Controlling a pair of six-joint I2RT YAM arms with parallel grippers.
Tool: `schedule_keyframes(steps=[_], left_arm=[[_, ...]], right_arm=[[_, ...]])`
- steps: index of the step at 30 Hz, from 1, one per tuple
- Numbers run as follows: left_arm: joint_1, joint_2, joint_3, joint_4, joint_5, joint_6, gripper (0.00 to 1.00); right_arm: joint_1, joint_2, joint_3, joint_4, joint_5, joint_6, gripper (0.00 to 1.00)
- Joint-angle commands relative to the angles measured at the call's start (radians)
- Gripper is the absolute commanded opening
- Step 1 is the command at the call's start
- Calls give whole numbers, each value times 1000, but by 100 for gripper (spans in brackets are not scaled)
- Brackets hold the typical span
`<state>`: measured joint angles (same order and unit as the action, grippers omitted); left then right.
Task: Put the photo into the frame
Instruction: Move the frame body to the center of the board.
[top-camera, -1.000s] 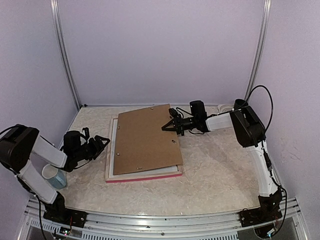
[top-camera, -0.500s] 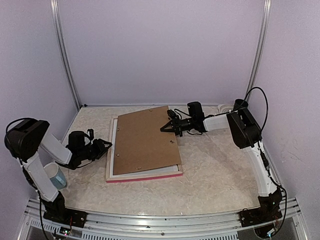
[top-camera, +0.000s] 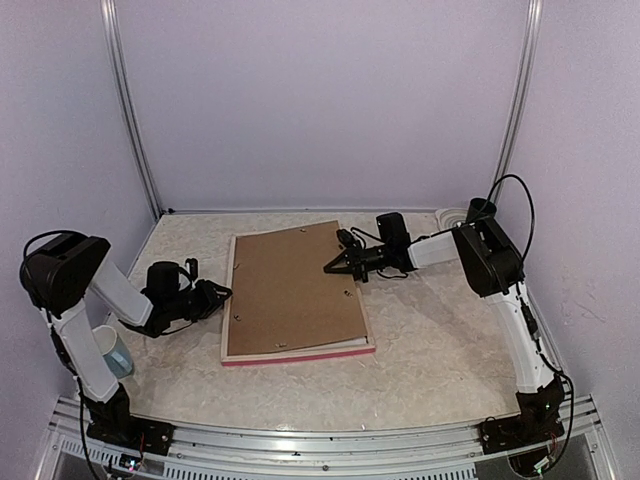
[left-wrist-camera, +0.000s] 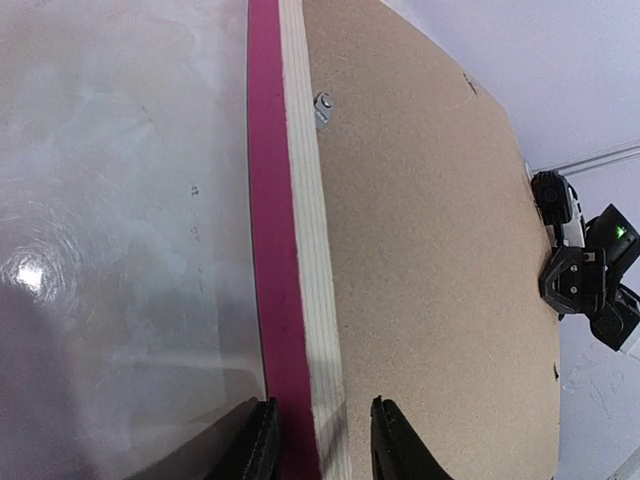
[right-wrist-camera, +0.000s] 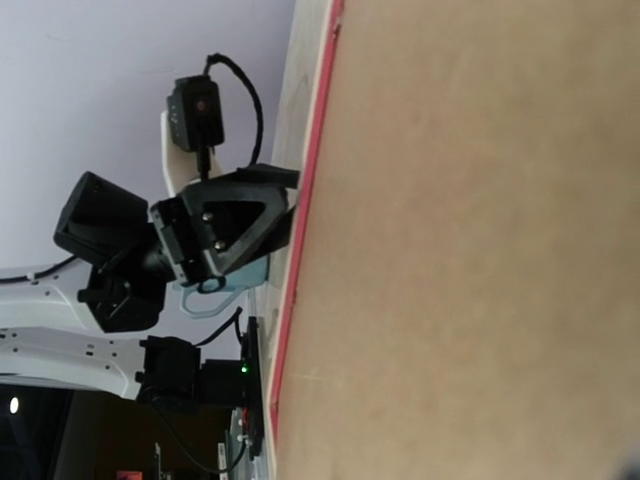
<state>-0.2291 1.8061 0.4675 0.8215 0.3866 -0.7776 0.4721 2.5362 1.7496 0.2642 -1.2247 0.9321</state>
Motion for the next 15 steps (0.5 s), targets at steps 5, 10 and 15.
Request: schedule_keyframes(steps=[5,10,15], left_arm=[[-56,-1,29,-38,-2,36,31],[-83,-26,11,-48,-17,33,31],[-120,-63,-22,-49,-35,11,31]], right_arm=[[17,-65,-105,3,-17,-56,0],[17,-110,-182,13,5,-72,0],[19,-162,-268,27,35,-83,0]])
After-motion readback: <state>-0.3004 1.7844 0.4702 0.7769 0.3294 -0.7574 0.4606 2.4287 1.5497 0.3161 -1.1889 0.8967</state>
